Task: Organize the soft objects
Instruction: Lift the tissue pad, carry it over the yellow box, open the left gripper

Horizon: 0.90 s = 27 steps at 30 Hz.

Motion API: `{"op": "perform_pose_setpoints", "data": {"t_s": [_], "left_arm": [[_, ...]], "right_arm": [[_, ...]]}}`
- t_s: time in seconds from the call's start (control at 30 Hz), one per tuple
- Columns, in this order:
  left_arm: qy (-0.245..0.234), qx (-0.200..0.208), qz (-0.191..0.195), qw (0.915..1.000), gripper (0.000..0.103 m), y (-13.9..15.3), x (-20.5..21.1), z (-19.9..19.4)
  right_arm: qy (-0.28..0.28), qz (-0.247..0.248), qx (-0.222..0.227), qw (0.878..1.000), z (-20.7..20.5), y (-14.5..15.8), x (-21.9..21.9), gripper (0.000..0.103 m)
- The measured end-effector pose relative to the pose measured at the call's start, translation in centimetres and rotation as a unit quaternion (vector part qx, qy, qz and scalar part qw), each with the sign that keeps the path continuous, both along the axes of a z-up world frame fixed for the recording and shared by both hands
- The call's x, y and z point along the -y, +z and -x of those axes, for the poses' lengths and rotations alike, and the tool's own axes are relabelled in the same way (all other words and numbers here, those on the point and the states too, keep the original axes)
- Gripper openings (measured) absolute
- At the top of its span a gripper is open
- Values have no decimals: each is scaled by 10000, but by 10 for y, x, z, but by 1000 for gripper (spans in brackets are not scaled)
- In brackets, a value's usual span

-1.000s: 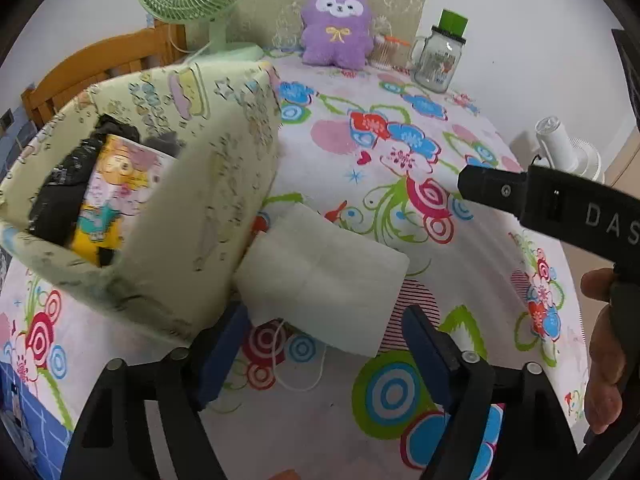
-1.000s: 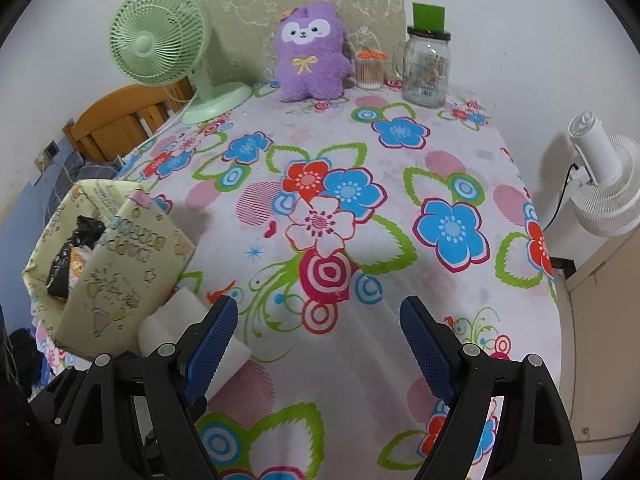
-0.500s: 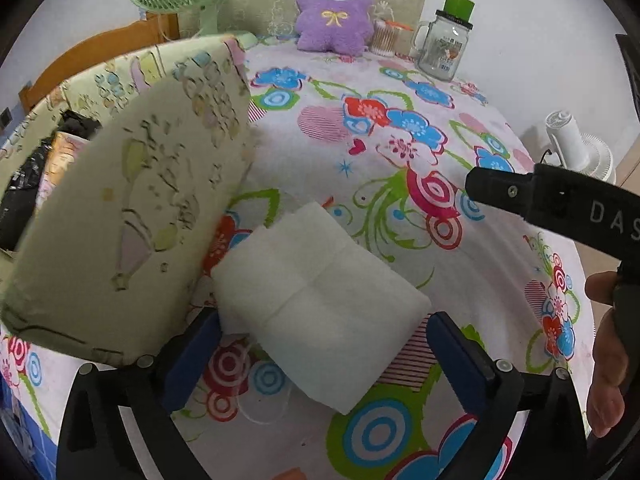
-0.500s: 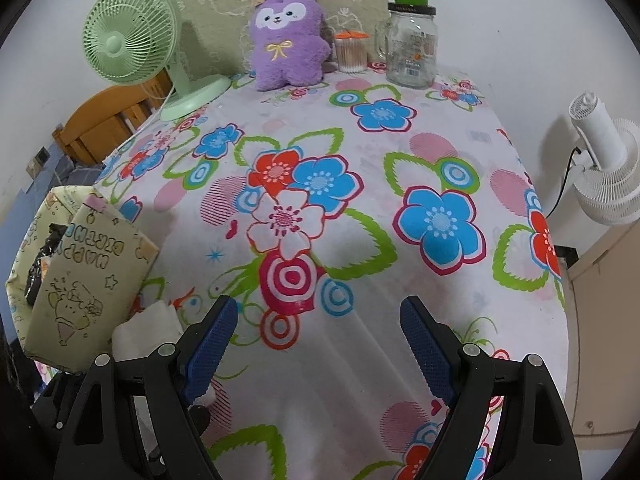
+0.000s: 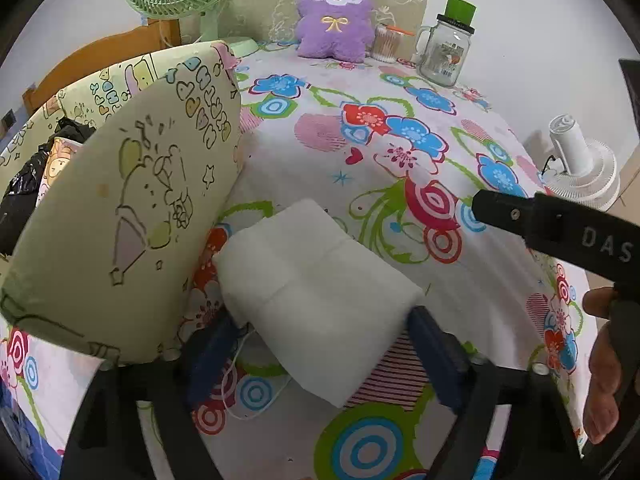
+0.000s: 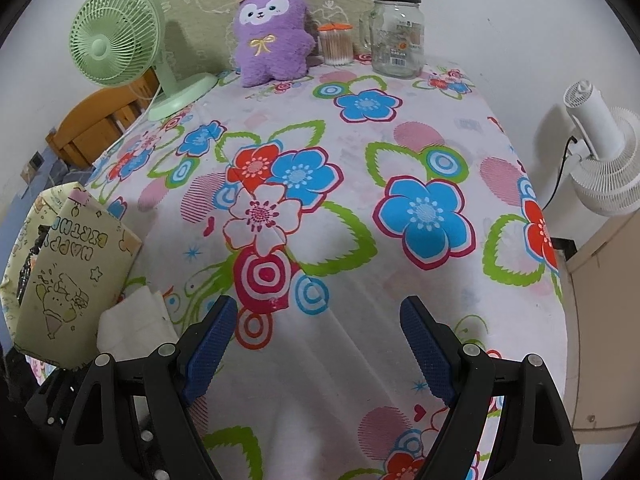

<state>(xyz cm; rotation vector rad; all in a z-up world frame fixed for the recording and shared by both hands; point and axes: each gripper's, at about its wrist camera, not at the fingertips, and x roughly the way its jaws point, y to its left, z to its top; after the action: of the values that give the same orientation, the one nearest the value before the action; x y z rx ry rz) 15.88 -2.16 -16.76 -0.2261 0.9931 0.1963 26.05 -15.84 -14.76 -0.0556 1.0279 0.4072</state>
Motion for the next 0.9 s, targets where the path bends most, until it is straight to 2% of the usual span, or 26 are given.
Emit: {"op": "perform_pose_setpoints", "data": {"t_s": [0.07, 0.13, 0.23, 0.4, 0.9], "left_arm": [[-44, 22, 60, 10000, 70, 2, -1, 1], [-73, 33, 131, 9999, 58, 4, -1, 1], [-168, 82, 132, 9997, 52, 7, 0, 2], [-213, 109, 164, 9996, 48, 9, 0, 5], [-144, 603, 38, 9981, 48, 44, -8, 23]], "right_arm": [[-20, -5, -11, 10000, -1, -1, 0, 85], [-15, -15, -15, 10000, -2, -1, 0, 85], [1, -31, -5, 10000, -1, -1, -1, 85], [6, -47, 21, 10000, 2, 2, -3, 85], [52, -112, 217, 9997, 17, 24, -9, 85]]}}
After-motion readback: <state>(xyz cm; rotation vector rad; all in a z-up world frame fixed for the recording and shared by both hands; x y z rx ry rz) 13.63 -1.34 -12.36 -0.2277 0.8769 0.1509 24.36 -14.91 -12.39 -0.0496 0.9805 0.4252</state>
